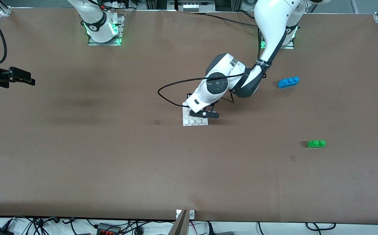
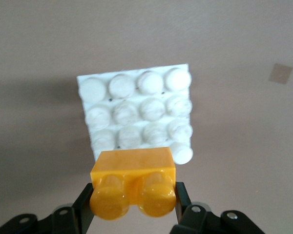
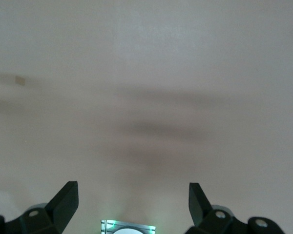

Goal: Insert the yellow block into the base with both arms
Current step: 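Lower the yellow block onto the base studs with the left gripper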

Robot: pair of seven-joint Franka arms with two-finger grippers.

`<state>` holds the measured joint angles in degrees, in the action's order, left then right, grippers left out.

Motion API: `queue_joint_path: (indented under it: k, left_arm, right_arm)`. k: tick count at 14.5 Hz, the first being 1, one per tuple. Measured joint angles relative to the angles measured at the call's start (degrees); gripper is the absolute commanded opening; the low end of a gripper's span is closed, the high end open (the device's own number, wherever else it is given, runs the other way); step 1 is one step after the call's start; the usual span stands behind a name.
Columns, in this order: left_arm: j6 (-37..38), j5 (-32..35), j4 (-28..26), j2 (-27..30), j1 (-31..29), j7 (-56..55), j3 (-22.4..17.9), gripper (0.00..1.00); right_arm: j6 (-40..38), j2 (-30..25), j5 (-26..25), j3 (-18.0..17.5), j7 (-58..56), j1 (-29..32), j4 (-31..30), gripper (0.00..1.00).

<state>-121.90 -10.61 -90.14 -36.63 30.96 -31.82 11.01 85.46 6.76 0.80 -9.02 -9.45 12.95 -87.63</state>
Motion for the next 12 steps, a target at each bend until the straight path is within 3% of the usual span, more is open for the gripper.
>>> queue_joint_path:
  k: [2, 4, 6, 12]
  left_arm:
    - [-0.01, 0.0, 2.13, -1.4, 1.21, -0.27, -1.17, 0.51]
    - [-0.64, 0.0, 3.11, -2.5, 2.5, -0.27, -2.7, 0.51]
    - [-1.19, 0.39, 3.3, -3.23, 3.31, -0.27, -3.16, 0.51]
    - [-1.29, 0.66, 3.33, -3.93, 3.93, -0.27, -3.84, 0.52]
  right_arm:
    - [0.22, -1.16, -1.55, 2.1, 0.04, -2.86, 0.72, 1.0]
    - [0.19, -2.49, -2.0, 8.02, 0.04, -8.19, 0.67, 1.0]
    - [0.21, -3.22, -2.0, 11.23, 0.01, -9.74, 0.23, 1.0]
    - [0.23, -6.68, -1.97, 12.06, 0.03, -10.25, -3.23, 1.0]
